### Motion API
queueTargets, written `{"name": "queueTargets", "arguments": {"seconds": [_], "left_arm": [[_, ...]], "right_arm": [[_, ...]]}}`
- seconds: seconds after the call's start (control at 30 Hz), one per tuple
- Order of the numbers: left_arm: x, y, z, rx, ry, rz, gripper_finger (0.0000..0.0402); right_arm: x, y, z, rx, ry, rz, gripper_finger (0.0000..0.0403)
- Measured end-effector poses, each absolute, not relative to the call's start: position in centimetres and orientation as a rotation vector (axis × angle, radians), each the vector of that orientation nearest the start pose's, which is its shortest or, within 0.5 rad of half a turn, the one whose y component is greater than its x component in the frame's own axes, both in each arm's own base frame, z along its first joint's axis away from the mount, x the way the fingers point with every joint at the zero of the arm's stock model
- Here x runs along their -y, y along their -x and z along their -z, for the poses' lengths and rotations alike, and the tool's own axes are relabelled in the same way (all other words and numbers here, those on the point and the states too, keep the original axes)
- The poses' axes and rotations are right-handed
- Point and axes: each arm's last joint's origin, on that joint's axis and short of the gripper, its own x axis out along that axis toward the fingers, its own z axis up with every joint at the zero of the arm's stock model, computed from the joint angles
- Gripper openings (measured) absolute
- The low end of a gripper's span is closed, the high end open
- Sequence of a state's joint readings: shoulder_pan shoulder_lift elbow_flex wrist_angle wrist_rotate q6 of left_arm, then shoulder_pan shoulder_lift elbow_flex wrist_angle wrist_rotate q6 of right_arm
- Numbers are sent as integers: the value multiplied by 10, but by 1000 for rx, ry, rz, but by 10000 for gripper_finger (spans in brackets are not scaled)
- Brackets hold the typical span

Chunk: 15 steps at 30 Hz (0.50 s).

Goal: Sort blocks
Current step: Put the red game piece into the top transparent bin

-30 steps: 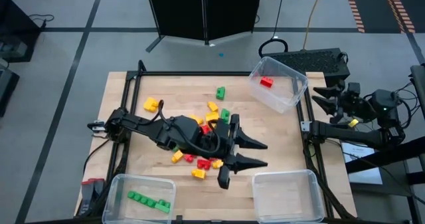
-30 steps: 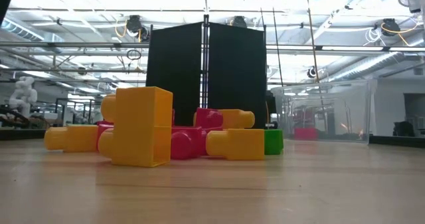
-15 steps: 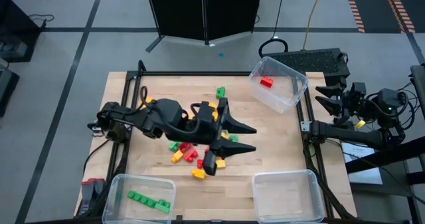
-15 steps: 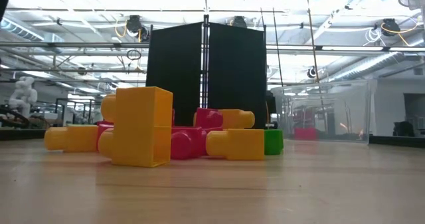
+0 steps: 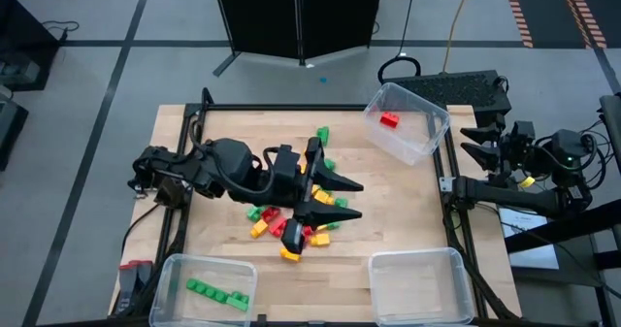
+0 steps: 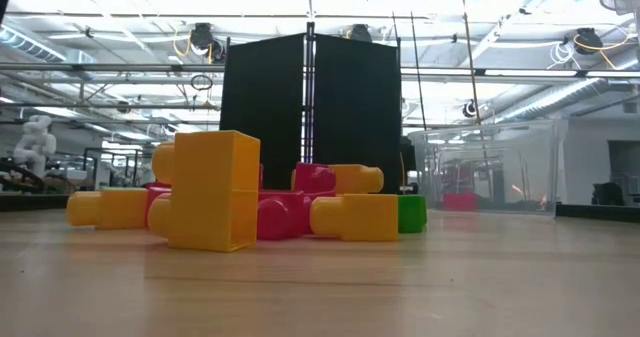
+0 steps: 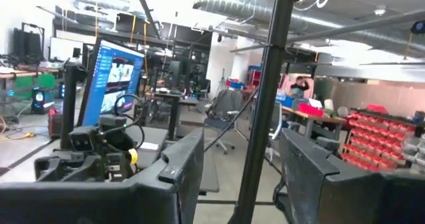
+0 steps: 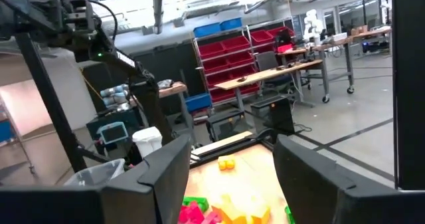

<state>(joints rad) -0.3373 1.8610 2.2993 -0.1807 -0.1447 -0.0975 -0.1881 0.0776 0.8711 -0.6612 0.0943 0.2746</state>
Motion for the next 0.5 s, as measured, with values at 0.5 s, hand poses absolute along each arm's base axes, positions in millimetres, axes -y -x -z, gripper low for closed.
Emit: {"name": "queueTargets", "arguments": {"seconds": [0.5], "left_arm": [[108, -327, -559, 197, 89, 138, 160]], "right_arm": [[-1, 18, -354, 171, -283, 238, 208]]}}
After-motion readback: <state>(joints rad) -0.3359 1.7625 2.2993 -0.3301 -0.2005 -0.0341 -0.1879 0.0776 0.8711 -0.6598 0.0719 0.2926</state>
